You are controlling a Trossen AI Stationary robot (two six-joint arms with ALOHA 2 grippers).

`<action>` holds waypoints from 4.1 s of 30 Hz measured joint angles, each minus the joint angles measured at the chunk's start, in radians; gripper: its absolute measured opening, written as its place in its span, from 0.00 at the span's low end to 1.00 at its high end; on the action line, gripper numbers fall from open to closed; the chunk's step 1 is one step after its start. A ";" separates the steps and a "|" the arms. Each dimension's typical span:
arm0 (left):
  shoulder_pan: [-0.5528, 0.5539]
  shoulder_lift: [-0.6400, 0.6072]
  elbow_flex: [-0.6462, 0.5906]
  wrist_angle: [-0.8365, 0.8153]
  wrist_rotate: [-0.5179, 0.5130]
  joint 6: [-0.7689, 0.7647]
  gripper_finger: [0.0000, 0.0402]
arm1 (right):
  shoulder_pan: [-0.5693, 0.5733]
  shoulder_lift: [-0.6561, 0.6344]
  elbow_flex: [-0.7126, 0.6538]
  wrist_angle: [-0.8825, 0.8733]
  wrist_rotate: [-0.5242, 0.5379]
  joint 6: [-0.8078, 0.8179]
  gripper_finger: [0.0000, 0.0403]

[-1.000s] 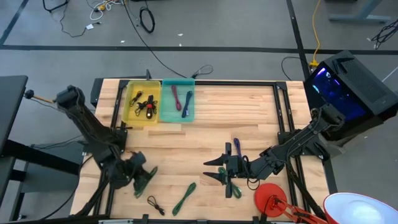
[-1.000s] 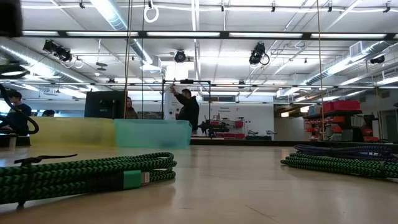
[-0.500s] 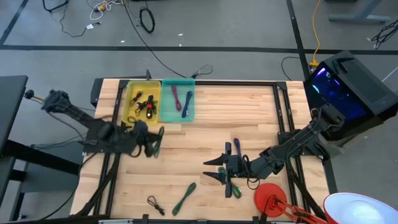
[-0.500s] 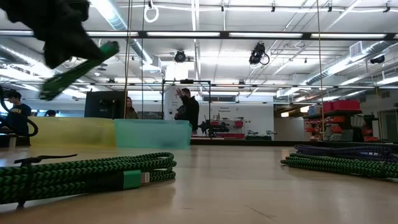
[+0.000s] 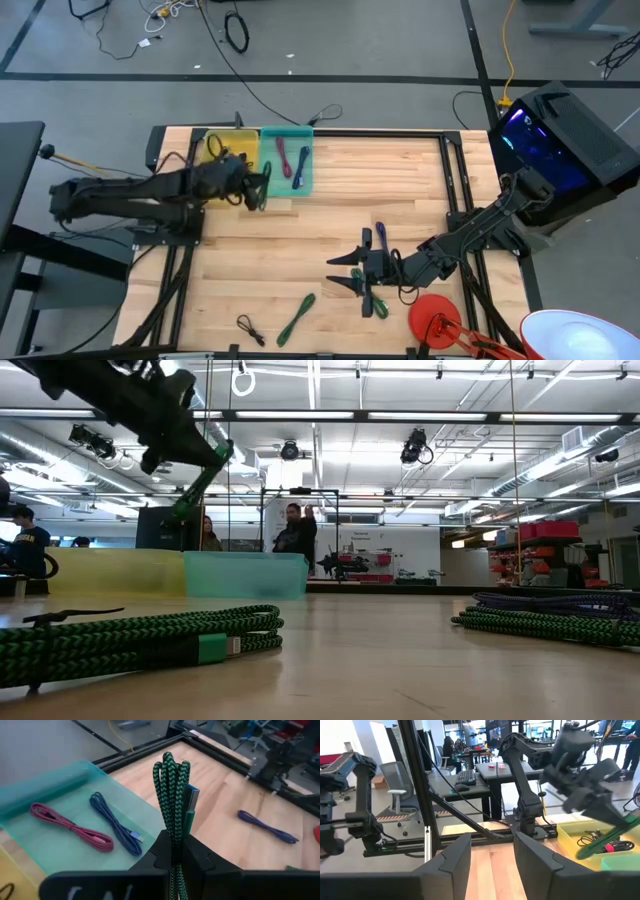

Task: Pick & Place USB Port
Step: Put the green charger cable into the green bin, then put the purple charger cable into the green bin

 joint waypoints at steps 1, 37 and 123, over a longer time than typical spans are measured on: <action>0.037 0.004 -0.002 0.025 0.027 0.029 0.05 | -0.001 0.000 0.000 0.000 0.000 0.000 0.37; 0.730 0.621 -0.001 0.743 0.705 0.116 0.06 | -0.200 0.001 0.000 -0.215 -0.017 -0.082 0.37; -0.071 0.417 -0.001 0.542 0.599 0.045 0.44 | -0.135 0.095 -0.377 -0.892 -0.266 1.203 0.26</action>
